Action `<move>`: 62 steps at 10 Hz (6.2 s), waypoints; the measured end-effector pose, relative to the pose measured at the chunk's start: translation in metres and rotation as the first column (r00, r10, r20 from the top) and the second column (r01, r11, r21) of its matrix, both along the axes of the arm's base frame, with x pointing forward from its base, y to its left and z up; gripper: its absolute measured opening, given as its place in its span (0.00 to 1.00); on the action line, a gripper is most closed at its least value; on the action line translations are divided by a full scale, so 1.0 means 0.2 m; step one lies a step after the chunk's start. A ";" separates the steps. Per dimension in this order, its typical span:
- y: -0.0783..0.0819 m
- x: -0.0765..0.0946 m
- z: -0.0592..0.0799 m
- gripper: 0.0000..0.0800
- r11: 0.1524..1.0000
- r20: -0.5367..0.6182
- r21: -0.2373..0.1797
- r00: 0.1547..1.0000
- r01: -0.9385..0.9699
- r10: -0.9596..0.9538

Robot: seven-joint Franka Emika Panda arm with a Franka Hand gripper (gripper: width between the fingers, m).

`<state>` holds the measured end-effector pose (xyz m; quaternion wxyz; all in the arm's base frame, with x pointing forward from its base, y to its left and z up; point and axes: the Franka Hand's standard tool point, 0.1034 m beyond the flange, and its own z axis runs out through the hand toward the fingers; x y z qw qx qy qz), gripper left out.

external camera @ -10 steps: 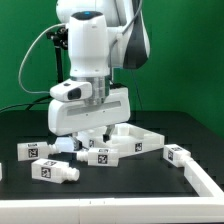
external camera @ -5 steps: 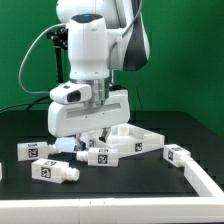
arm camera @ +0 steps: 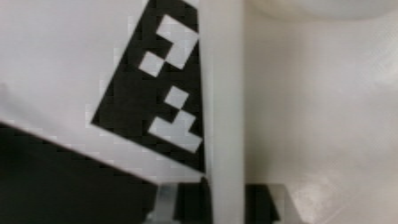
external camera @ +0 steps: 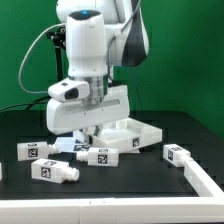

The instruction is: Assemble one leg

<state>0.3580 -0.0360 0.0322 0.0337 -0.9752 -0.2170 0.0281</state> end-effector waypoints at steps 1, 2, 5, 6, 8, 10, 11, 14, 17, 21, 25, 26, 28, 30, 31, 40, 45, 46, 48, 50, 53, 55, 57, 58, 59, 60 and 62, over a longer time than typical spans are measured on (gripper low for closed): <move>0.02 -0.01 0.08 0.07 0.998 -0.041 0.010 0.997 0.067 -0.067; 0.04 0.02 0.17 0.07 0.984 -0.076 0.007 0.982 0.176 -0.175; 0.13 0.41 0.24 0.07 0.939 -0.129 -0.039 0.930 0.341 -0.343; 0.12 0.54 0.21 0.07 0.932 -0.123 -0.037 0.923 0.362 -0.363; 0.06 0.75 0.17 0.07 0.920 -0.114 -0.028 0.914 0.390 -0.391; 0.07 0.73 0.16 0.07 0.923 -0.118 -0.029 0.915 0.385 -0.385; 0.07 0.73 0.16 0.07 0.922 -0.118 -0.029 0.915 0.385 -0.386; 0.07 0.73 0.16 0.07 0.922 -0.120 -0.030 0.915 0.385 -0.386; 0.02 0.91 0.16 0.07 0.896 -0.100 -0.034 0.890 0.443 -0.444; -0.01 0.94 0.06 0.07 0.883 -0.079 -0.036 0.879 0.469 -0.470; -0.01 0.93 -0.01 0.07 0.883 -0.092 -0.043 0.878 0.468 -0.470; -0.01 0.96 -0.06 0.07 0.883 -0.094 -0.044 0.879 0.466 -0.468; 0.02 1.05 -0.11 0.07 0.879 -0.085 -0.042 0.874 0.476 -0.478; 0.07 1.10 -0.12 0.07 0.876 -0.066 -0.041 0.874 0.481 -0.482; 0.07 1.11 -0.12 0.07 0.870 -0.060 -0.045 0.868 0.492 -0.494; -0.01 1.08 0.11 0.55 0.869 -0.089 -0.031 0.865 0.494 -0.495; -0.05 1.02 0.22 0.81 0.863 -0.110 -0.035 0.856 0.505 -0.505; -0.05 1.02 0.22 0.81 0.863 -0.112 -0.036 0.856 0.504 -0.505; -0.06 1.01 0.21 0.81 0.859 -0.114 -0.038 0.852 0.510 -0.510; -0.18 0.81 0.18 0.81 0.773 -0.173 -0.054 0.757 0.632 -0.630; -0.26 0.78 0.20 0.81 0.706 -0.219 -0.045 0.683 0.706 -0.697; -0.25 0.78 0.19 0.81 0.720 -0.220 -0.041 0.696 0.693 -0.683; -0.35 0.73 0.21 0.81 0.723 -0.239 -0.033 0.697 0.690 -0.676; -0.44 0.70 0.23 0.81 0.750 -0.244 -0.026 0.723 0.661 -0.647; -0.47 0.66 0.24 0.81 0.691 -0.273 -0.041 0.657 0.721 -0.702; -0.48 0.64 0.25 0.81 0.622 -0.323 -0.073 0.571 0.780 -0.754; -0.47 0.66 0.24 0.81 0.615 -0.313 -0.077 0.567 0.785 -0.762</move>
Offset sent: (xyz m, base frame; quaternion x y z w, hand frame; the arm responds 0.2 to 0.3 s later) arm 0.0949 0.0233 0.0290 0.0043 -0.1129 0.1901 0.9752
